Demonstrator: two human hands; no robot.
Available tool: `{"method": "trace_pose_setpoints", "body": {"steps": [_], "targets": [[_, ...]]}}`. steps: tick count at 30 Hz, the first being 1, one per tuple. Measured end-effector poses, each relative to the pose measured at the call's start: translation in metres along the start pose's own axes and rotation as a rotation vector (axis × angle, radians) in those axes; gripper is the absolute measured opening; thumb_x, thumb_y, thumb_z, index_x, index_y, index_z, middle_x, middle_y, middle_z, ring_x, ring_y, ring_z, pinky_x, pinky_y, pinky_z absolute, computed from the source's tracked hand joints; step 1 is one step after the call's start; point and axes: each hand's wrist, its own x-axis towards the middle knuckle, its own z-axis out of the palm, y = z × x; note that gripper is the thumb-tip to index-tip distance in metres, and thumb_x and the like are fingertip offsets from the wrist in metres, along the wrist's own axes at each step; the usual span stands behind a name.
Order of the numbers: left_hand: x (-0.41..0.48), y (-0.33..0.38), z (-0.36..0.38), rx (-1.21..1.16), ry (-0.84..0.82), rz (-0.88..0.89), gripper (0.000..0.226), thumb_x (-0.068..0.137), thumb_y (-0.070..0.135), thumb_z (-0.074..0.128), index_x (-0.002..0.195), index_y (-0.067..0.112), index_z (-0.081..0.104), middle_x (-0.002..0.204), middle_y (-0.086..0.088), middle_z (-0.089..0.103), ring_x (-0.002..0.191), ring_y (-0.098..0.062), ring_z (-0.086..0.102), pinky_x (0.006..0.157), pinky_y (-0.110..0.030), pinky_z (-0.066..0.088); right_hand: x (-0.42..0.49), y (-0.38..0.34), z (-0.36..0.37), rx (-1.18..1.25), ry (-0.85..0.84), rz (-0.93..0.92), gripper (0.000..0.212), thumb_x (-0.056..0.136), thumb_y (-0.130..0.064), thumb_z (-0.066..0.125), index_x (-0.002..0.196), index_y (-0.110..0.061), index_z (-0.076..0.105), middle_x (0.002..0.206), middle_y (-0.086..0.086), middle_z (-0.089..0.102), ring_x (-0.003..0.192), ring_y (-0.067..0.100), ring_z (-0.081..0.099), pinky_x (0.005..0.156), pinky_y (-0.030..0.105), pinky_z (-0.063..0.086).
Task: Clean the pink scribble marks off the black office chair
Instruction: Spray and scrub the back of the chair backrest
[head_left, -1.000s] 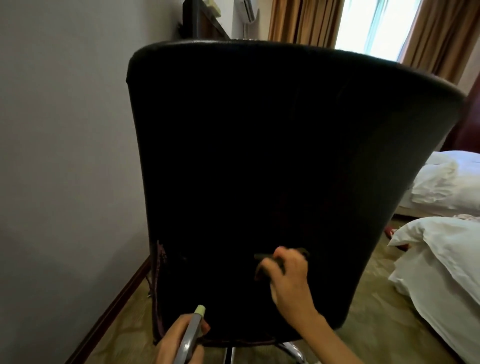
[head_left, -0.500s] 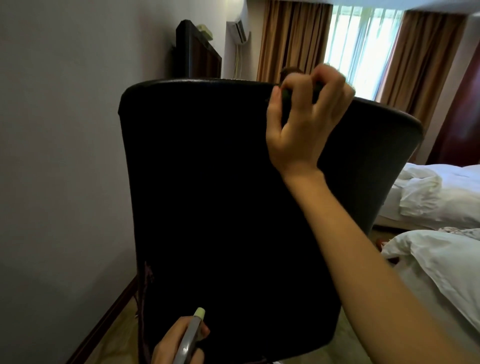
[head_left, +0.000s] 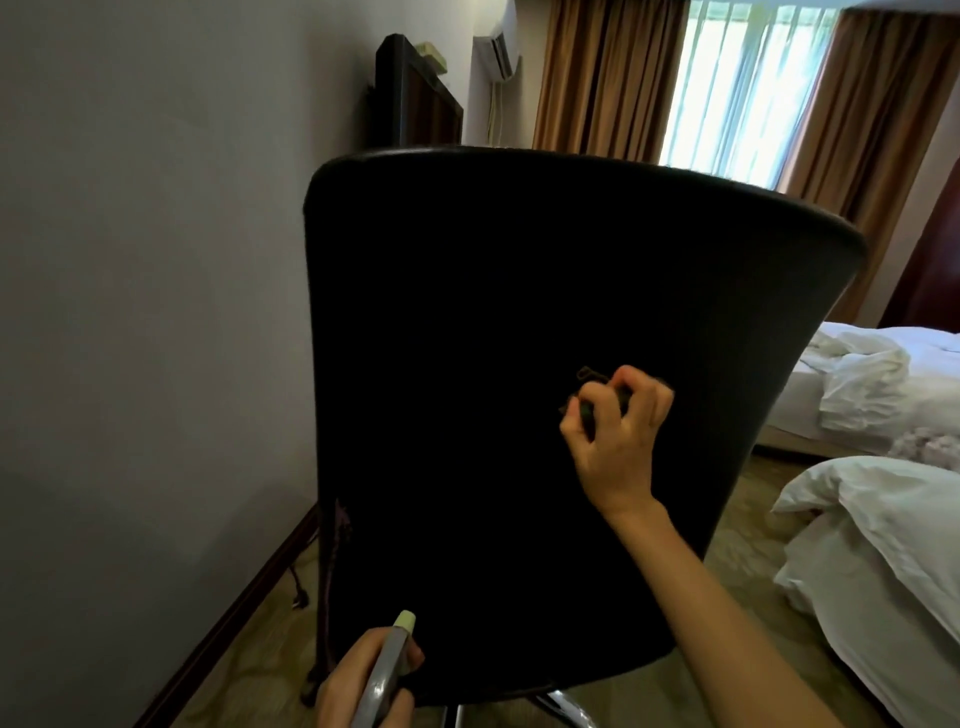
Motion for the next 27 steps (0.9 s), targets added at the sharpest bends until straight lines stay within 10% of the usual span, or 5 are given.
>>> {"method": "trace_pose_setpoints", "body": {"steps": [4,8,27], "targets": [[-0.011,-0.002,-0.011,0.194,0.018,0.116,0.035,0.085,-0.013,0.057,0.085,0.019,0.070,0.091,-0.001,0.069,0.067,-0.010,0.062,0.077,-0.019,0.046,0.030,-0.041,-0.012,0.154,0.114,-0.035,0.012,0.091,-0.029,0.053,0.094,-0.018,0.049,0.107,0.008,0.038,0.097,0.025,0.039,0.091,0.022,0.028],[-0.021,0.000,-0.023,0.506,0.026,0.235,0.035,0.084,0.004,0.062,0.088,0.040,0.061,0.085,0.016,0.067,0.078,0.017,0.056,0.070,-0.002,0.044,0.074,-0.103,-0.003,0.148,0.196,-0.225,0.017,0.091,-0.027,0.055,0.104,-0.021,0.045,0.112,0.006,0.037,0.103,0.024,0.038,0.094,0.029,0.029],[-0.012,-0.029,-0.036,0.257,0.125,0.080,0.045,0.082,-0.009,0.058,0.090,0.036,0.055,0.092,0.002,0.062,0.079,-0.001,0.058,0.066,-0.006,0.043,-0.134,-0.114,0.083,-0.280,-0.449,-0.522,0.029,0.080,-0.023,0.060,0.106,-0.020,0.046,0.123,0.004,0.040,0.108,0.025,0.040,0.081,0.037,0.032]]}}
